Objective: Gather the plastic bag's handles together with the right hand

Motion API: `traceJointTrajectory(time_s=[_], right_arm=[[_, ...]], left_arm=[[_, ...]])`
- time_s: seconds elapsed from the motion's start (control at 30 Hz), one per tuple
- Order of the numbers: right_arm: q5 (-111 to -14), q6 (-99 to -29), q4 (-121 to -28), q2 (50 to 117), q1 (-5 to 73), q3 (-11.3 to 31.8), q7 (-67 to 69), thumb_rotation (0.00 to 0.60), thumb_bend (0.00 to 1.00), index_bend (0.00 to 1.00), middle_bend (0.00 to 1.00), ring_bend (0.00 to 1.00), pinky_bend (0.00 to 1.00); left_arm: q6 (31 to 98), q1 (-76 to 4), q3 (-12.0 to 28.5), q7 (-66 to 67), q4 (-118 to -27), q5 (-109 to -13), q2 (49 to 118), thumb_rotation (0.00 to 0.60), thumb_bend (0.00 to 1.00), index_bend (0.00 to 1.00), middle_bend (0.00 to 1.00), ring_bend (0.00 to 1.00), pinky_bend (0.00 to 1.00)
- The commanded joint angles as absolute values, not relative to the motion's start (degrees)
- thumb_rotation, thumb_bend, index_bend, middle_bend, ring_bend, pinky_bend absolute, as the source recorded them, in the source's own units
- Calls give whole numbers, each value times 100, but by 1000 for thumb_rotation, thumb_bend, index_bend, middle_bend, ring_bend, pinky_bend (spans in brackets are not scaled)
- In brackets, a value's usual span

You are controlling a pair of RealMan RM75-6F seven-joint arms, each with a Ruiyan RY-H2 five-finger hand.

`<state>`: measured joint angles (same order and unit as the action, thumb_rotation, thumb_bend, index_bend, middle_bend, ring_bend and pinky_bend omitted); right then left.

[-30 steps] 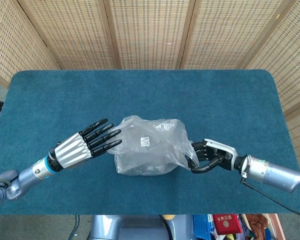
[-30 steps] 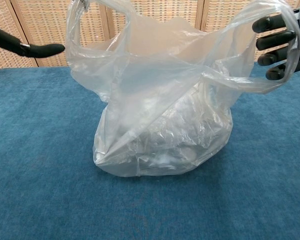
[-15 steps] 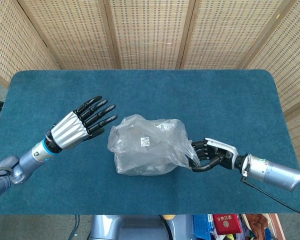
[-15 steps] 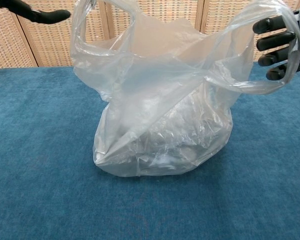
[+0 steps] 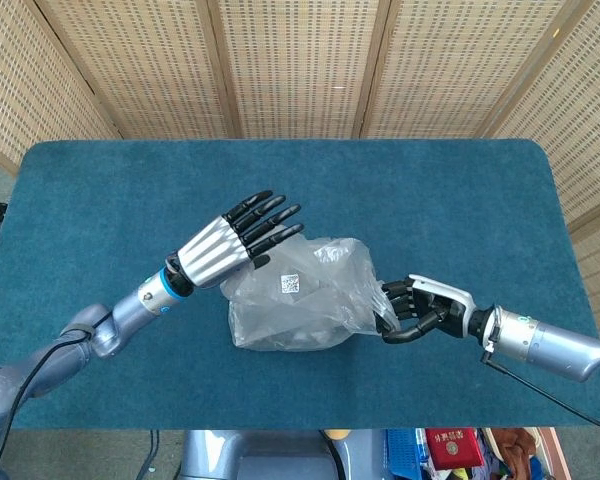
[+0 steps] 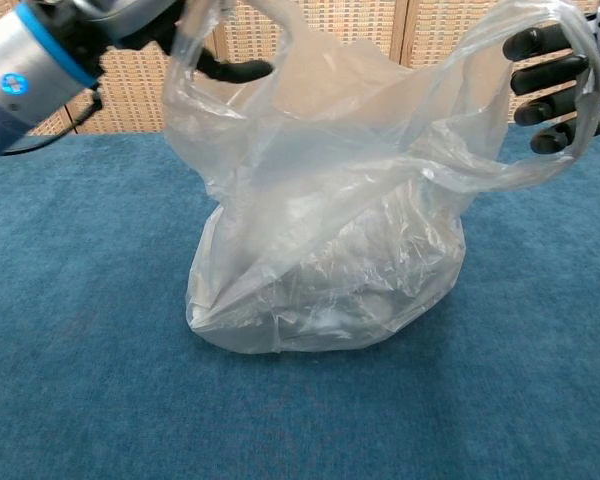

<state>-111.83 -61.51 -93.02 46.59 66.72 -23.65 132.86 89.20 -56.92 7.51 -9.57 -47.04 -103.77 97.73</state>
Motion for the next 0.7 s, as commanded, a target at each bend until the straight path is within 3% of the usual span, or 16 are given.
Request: traceJointTrajectory(time_s=[0.03,0.37,0.7], right_arm=[[-11167,-6123,-9280,4674,6680,-2363,13301,600,0,521,646,489,475],[-11162,-6060,-9231,4749,6690,-2380,13308,600,0,520,646,489,475],[-11169,-6091,-9217,4785,6676,-2409,13290,600,0,520,646,489,475]], left_arm=[[8796,-5874,907,-983,-4767,-10253,9966,600,256,0,0,0,126],[8607,-6131,1464,-1119,-5329,-9692,10163,600,239,0,0,0,123],[8417,-6094,1766,-1203,-6240,-9245,9978,600,238,0,0,0,131]])
